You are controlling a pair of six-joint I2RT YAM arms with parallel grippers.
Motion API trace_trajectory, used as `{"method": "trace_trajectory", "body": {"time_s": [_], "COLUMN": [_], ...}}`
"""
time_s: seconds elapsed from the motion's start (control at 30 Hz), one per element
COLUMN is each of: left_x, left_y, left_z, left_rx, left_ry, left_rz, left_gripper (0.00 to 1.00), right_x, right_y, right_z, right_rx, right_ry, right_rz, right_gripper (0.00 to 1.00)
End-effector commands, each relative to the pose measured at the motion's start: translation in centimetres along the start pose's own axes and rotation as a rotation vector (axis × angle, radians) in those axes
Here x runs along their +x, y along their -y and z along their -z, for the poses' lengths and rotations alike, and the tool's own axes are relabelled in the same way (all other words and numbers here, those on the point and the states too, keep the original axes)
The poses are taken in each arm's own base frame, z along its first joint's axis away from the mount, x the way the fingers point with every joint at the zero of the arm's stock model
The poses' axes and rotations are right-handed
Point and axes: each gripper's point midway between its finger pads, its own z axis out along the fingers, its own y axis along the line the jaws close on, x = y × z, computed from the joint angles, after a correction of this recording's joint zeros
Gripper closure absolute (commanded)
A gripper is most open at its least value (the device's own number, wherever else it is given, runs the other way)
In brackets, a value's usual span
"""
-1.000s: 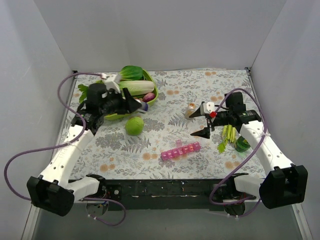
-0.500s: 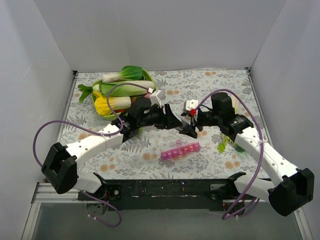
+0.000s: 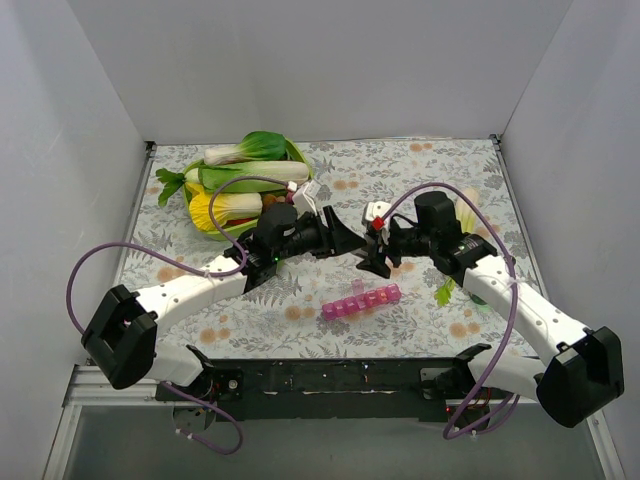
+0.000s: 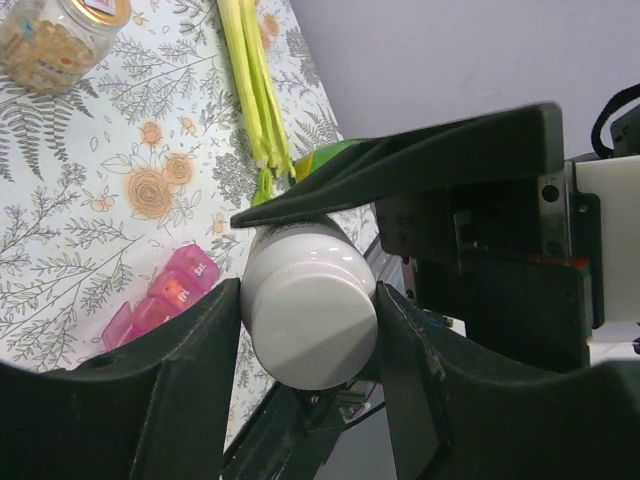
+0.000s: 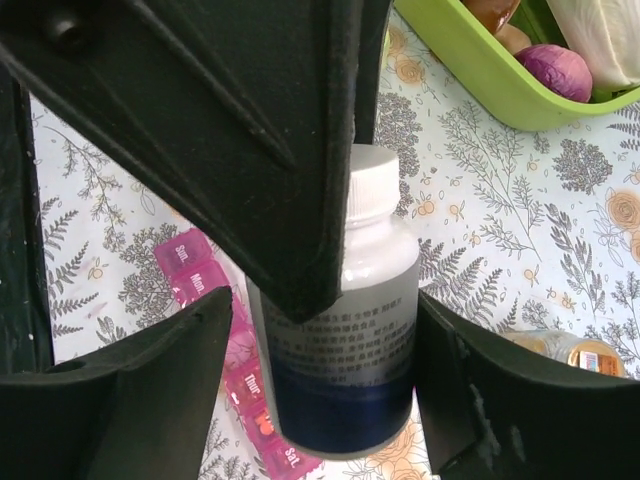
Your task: Sort the pills into containers
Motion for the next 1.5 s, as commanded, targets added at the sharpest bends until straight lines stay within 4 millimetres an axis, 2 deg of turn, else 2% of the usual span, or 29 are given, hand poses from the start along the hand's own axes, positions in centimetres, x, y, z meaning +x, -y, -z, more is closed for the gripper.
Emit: {"method": "trace_trajectory", "body": {"time_s": [0.0, 0.07, 0.1, 0.13, 0.17, 0.2, 0.23, 0.27, 0.3, 0.33, 0.37, 0.43, 0.47, 0.5, 0.53, 0.57, 0.6, 0.63, 0.73, 0.83, 1.03, 1.27, 1.37, 1.4, 1.47], "left_x": [-1.0, -1.0, -0.9, -0.9, -0.8, -0.8, -0.7, -1.2, -1.2, -1.5, -2.3, -2.5, -2.7, -2.6, -1.3, -0.8, -0.2, 2.2, 3.9, 4.8, 5.1, 6.2, 6.2, 6.2, 5.9], "left_y": [3.1, 3.2, 3.2, 3.2, 3.1, 3.1, 2.9, 3.6, 3.5, 3.4, 4.5, 4.2, 4.1, 5.1, 4.5, 4.0, 4.4, 3.9, 3.8, 3.7, 4.4, 4.6, 4.5, 4.5, 4.4], "left_z": [1.0, 1.1, 1.1, 1.3, 1.4, 1.5, 1.7, 2.3, 2.8, 3.3, 4.6, 6.0, 6.6, 8.0, 8.4, 8.7, 9.7, 10.1, 10.9, 10.5, 8.5, 6.6, 6.1, 6.0, 5.9], "left_rx": [0.115, 0.120, 0.120, 0.123, 0.121, 0.119, 0.111, 0.124, 0.126, 0.126, 0.149, 0.142, 0.140, 0.184, 0.199, 0.214, 0.255, 0.330, 0.417, 0.450, 0.448, 0.465, 0.448, 0.444, 0.426], "left_ry": [0.042, 0.040, 0.038, 0.038, 0.036, 0.037, 0.036, 0.057, 0.066, 0.086, 0.127, 0.166, 0.184, 0.199, 0.162, 0.147, 0.145, 0.076, 0.051, 0.023, 0.015, -0.041, -0.046, -0.048, -0.041], "left_rz": [0.011, 0.013, 0.013, 0.015, 0.016, 0.012, -0.001, -0.026, -0.049, -0.115, -0.166, -0.276, -0.388, -0.482, -0.556, -0.709, -0.798, -0.861, -1.019, -1.080, -1.170, -1.175, -1.161, -1.157, -1.151], "left_gripper": [1.00, 1.00, 1.00, 1.00, 0.95, 0.85, 0.71, 0.45, 0.31, 0.23, 0.11, 0.04, 0.02, 0.02, 0.02, 0.02, 0.02, 0.02, 0.02, 0.05, 0.08, 0.17, 0.24, 0.33, 0.41], "right_x": [-1.1, -1.5, -1.6, -1.8, -1.9, -1.6, -1.9, -1.9, -1.9, -1.8, -1.7, -1.6, -1.6, -1.6, -1.5, -1.4, -1.3, -1.1, -0.9, -0.9, -0.6, -0.4, -0.4, -0.3, -0.3], "right_y": [-0.5, -1.2, -1.6, -2.0, -2.4, -2.8, -3.2, -3.4, -3.7, -4.8, -5.3, -6.6, -6.9, -7.1, -7.2, -7.2, -7.2, -7.1, -7.3, -7.7, -8.3, -8.2, -8.2, -8.3, -8.3], "right_z": [-0.4, -0.4, -0.3, -0.2, -0.1, 0.1, 0.2, 0.4, 0.5, 0.9, 1.1, 1.5, 1.6, 1.6, 1.7, 1.7, 1.7, 1.6, 1.6, 1.6, 1.6, 1.5, 1.5, 1.5, 1.5], "right_rx": [-0.049, -0.088, -0.107, -0.131, -0.147, -0.164, -0.186, -0.198, -0.213, -0.267, -0.292, -0.351, -0.364, -0.374, -0.379, -0.382, -0.380, -0.371, -0.381, -0.405, -0.434, -0.433, -0.430, -0.432, -0.433], "right_ry": [0.049, 0.071, 0.074, 0.087, 0.090, 0.082, 0.089, 0.088, 0.092, 0.088, 0.092, 0.105, 0.109, 0.114, 0.115, 0.114, 0.113, 0.109, 0.112, 0.122, 0.137, 0.131, 0.130, 0.129, 0.129], "right_rz": [0.023, 0.036, 0.040, 0.050, 0.054, 0.066, 0.069, 0.067, 0.101, 0.085, 0.094, 0.107, 0.108, 0.109, 0.116, 0.120, 0.130, 0.146, 0.157, 0.158, 0.154, 0.151, 0.151, 0.150, 0.150], "right_gripper": [0.35, 0.53, 0.70, 0.76, 0.82, 0.90, 0.92, 0.94, 0.96, 0.96, 0.97, 0.98, 0.98, 0.99, 0.99, 0.99, 0.99, 0.99, 0.99, 0.99, 0.99, 0.99, 0.99, 0.99, 0.99]}}
